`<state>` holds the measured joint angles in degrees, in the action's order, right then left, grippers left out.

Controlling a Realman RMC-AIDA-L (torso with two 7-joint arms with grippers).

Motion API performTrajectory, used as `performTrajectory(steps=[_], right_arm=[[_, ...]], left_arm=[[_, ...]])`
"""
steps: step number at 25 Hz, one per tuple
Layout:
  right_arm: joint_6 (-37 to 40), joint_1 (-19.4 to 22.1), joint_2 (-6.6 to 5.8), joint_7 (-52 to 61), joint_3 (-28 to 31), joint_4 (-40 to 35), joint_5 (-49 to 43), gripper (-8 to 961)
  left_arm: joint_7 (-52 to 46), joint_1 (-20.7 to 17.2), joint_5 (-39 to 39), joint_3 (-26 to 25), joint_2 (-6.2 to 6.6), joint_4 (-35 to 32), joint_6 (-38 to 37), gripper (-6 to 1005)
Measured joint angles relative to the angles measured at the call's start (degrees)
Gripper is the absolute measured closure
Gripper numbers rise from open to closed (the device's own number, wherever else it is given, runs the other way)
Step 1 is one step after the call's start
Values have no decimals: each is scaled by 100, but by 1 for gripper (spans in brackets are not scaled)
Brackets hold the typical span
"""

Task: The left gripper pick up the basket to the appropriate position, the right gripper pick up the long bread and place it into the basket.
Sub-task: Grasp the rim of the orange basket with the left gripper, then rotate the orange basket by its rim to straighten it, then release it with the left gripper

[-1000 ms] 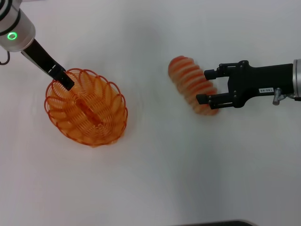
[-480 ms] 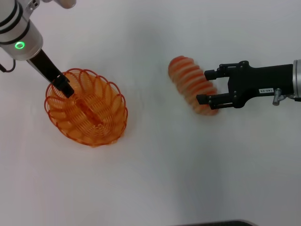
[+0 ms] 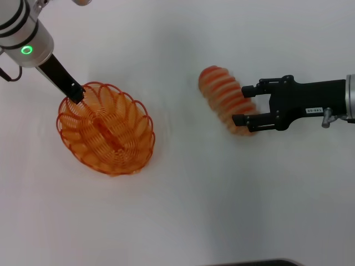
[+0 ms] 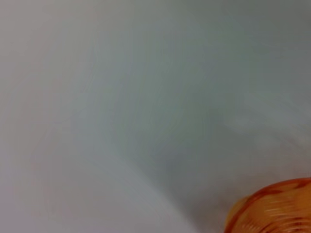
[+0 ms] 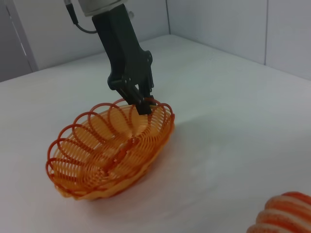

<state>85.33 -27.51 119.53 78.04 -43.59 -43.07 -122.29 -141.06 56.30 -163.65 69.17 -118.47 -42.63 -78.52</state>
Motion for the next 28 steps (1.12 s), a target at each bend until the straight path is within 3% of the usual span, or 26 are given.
performTrajectory(steps=[5,8,17,20,28], right_arm=[[0,6,0,0,0,0,4,164],[0,8,0,0,5,0,9,164],[2,23,0,-57,49,0,14,165],[7,16,0,-100,53,-22,40,165],[11,28,0,-336,53,-2,211,165]], left_arm=[[68,2,49,-234,-1,-11,-48,880],[184,-27,59,-591,-1,-107,-163,909],[179,-251,66,-1837,-16,-736,-648,923],[53,-283,65,-2599,-18,-968,-924,928],[-683,-466,380,-2978,-68,-1118,-1013,932]])
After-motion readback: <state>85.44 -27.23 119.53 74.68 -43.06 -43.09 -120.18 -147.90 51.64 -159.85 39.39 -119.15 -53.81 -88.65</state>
